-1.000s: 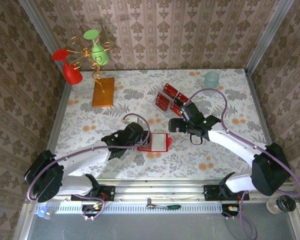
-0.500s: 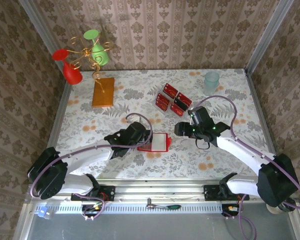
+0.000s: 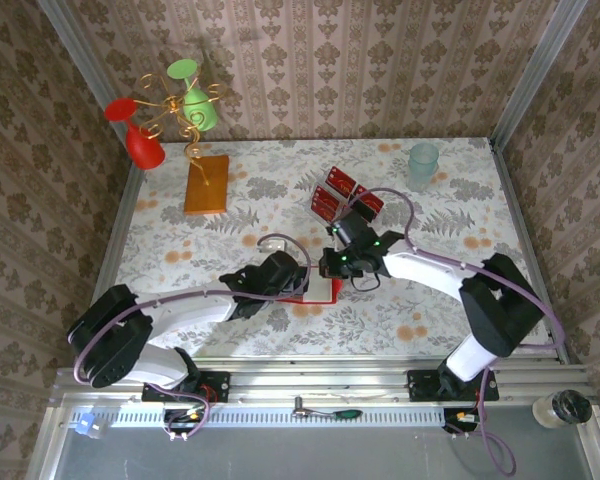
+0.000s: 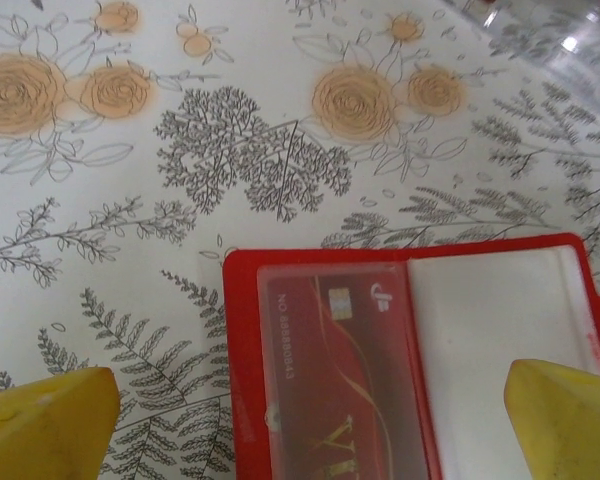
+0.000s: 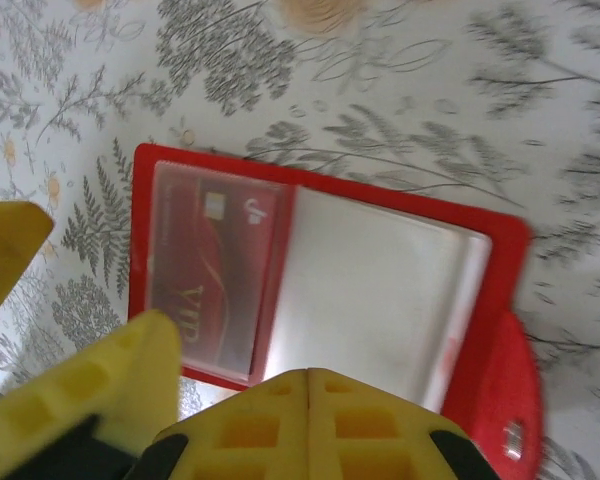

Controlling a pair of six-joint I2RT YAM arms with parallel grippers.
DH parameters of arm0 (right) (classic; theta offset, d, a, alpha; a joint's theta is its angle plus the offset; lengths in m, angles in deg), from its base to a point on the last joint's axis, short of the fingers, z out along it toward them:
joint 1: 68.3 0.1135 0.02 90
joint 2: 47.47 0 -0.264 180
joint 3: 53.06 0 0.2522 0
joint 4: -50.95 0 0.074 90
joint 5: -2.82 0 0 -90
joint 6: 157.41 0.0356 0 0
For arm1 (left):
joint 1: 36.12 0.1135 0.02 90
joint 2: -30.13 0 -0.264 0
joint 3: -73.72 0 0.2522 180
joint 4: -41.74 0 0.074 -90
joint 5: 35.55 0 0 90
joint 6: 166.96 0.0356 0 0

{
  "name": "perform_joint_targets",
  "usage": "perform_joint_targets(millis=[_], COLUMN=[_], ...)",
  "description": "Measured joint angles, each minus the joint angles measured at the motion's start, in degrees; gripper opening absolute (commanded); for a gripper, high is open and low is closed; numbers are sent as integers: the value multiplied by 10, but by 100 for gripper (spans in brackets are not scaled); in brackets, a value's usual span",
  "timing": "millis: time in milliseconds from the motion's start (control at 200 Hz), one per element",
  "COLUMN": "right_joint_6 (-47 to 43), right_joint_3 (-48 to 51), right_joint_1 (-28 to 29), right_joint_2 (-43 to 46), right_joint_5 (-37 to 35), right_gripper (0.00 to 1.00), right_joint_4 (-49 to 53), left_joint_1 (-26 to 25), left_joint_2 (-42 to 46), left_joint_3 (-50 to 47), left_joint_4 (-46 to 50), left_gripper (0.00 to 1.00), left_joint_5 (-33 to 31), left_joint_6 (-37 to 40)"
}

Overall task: Put the credit cards into the card holder
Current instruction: Turn over the card slot at the card holder.

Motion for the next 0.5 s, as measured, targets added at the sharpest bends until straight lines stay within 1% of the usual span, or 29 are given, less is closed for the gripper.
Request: perform_joint_targets(millis=[230, 500], right_joint_6=[0, 0], right_joint_3=[-24, -31], right_joint_1=[5, 1], right_joint_2=[-67, -94], right_joint_5=[-14, -30], right_gripper=[0, 0], right_joint_4=[2, 3], left_joint_1=[-3, -8], left_joint_2=[-21, -30], left_joint_3=[-12, -16], left_joint_4=[-15, -36], left_gripper=[100, 100], left_joint_5=[0, 1], left_joint_6=[-3, -3])
